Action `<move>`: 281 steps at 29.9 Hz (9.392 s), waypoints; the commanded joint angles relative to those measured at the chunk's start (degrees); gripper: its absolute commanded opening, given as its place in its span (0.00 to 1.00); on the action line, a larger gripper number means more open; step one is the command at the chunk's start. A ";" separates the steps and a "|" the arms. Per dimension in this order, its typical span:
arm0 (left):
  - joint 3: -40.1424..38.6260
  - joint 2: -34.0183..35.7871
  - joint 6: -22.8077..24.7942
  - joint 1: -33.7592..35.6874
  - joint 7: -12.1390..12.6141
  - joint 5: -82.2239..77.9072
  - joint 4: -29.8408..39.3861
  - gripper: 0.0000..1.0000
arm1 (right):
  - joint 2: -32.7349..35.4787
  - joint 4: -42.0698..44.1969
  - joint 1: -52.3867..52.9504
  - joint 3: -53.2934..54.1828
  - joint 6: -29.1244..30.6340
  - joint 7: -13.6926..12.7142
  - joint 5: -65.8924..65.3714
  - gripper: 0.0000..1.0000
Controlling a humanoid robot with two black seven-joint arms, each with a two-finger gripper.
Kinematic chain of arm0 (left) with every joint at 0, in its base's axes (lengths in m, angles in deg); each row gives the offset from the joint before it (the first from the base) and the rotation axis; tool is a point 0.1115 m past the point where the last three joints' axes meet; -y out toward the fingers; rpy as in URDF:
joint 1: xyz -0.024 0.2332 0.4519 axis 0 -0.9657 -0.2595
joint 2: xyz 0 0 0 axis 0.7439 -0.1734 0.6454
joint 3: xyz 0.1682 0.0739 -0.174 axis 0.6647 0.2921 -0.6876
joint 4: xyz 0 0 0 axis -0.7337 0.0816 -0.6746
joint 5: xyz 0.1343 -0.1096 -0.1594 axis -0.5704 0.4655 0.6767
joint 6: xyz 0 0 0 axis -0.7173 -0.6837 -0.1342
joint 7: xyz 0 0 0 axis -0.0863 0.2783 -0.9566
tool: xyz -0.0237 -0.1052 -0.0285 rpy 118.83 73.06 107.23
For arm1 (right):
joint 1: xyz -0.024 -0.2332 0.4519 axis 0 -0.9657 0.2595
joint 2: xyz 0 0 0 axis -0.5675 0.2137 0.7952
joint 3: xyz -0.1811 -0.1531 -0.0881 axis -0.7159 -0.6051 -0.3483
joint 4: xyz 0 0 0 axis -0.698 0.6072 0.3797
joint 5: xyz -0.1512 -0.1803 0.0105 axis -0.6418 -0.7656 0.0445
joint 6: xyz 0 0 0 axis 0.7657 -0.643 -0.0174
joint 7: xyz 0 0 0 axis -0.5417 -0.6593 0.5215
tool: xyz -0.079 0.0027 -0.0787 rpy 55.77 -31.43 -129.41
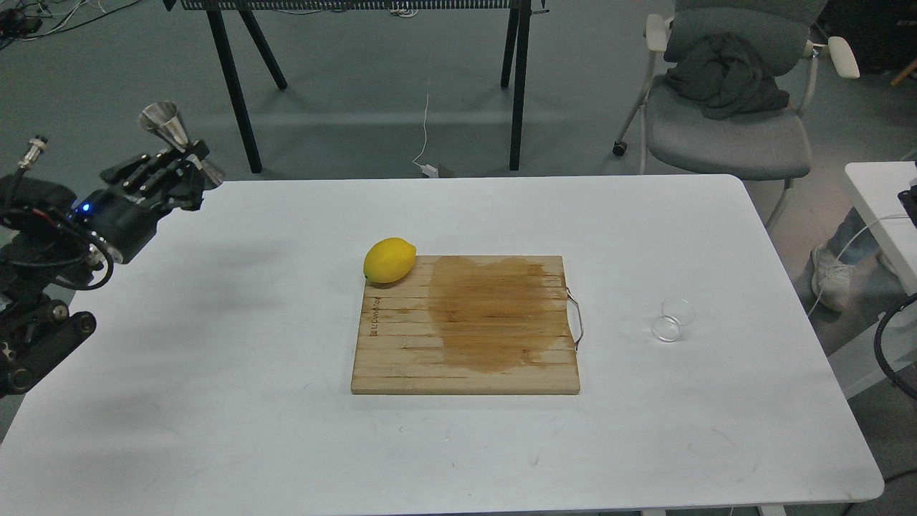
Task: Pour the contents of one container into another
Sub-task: 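Carry the jigger with the left gripper and set it on the cutting board, then open the left gripper and withdraw the left arm to rest, then move the right gripper to the clear glass cup and grasp it, then lift the glass cup with the right gripper over the jigger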
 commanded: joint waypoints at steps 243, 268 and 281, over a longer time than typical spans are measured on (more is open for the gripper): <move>-20.56 -19.25 48.97 -0.11 2.47 97.02 -19.32 1.00 | -26.71 -31.70 -23.80 -2.08 -22.99 -1.41 11.35 0.84; -20.65 -18.64 48.97 -0.11 2.29 97.10 -19.23 1.00 | -22.51 -41.25 -25.90 -3.31 -21.67 -1.32 11.17 0.35; -20.82 -18.37 48.97 -0.37 2.29 97.19 -19.23 1.00 | -19.07 -59.20 -21.88 -7.78 -36.16 -1.23 2.22 0.34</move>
